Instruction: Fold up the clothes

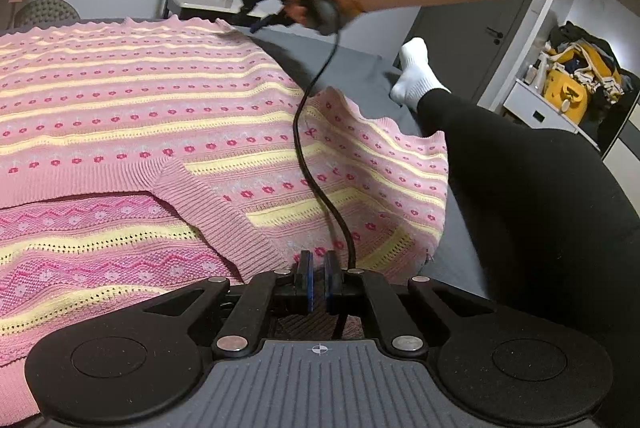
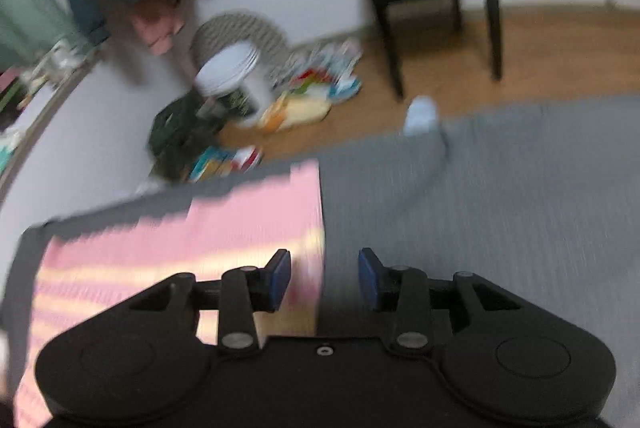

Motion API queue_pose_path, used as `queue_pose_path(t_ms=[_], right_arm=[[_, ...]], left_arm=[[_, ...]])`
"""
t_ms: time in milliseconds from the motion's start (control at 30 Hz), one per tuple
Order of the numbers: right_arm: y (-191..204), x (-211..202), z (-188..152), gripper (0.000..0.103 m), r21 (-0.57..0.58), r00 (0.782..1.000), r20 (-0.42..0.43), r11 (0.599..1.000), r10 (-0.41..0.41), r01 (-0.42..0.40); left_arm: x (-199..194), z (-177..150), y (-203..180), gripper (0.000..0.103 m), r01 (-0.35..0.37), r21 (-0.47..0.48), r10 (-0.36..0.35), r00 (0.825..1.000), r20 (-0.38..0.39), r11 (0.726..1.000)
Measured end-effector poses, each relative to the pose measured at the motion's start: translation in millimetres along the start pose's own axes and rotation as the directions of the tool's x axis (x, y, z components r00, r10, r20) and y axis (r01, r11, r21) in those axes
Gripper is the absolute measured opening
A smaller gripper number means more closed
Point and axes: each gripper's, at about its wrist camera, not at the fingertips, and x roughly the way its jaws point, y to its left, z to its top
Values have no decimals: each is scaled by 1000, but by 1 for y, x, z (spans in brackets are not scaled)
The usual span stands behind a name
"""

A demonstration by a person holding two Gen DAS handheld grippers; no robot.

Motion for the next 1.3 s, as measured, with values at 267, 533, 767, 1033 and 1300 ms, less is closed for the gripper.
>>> queue_pose_path(t_ms=[267, 533, 767, 1033, 1300], right_arm=[[1, -14, -45, 35, -43, 977, -153, 987, 147, -155], [23, -17, -44, 6, -91, 992, -30, 988, -125, 122], [32, -27, -39, 49, -41, 979, 20, 978, -203, 204], [190, -38, -45, 77, -346, 995, 90, 938, 35, -2], [402, 40, -47, 53, -438, 959, -125, 853, 255, -284]], left_arm=[[1, -2, -8, 2, -4, 48, 4, 1000, -6, 999], [1, -3, -13, 2, -19, 99, 19, 1000, -3, 995], [-4, -4, -12, 2, -17, 103, 17, 1000, 6, 995], [-34, 2, 4, 2, -59, 3, 58, 993, 103, 998], [-63, 3, 29, 2, -124, -118, 143, 976, 165, 985]])
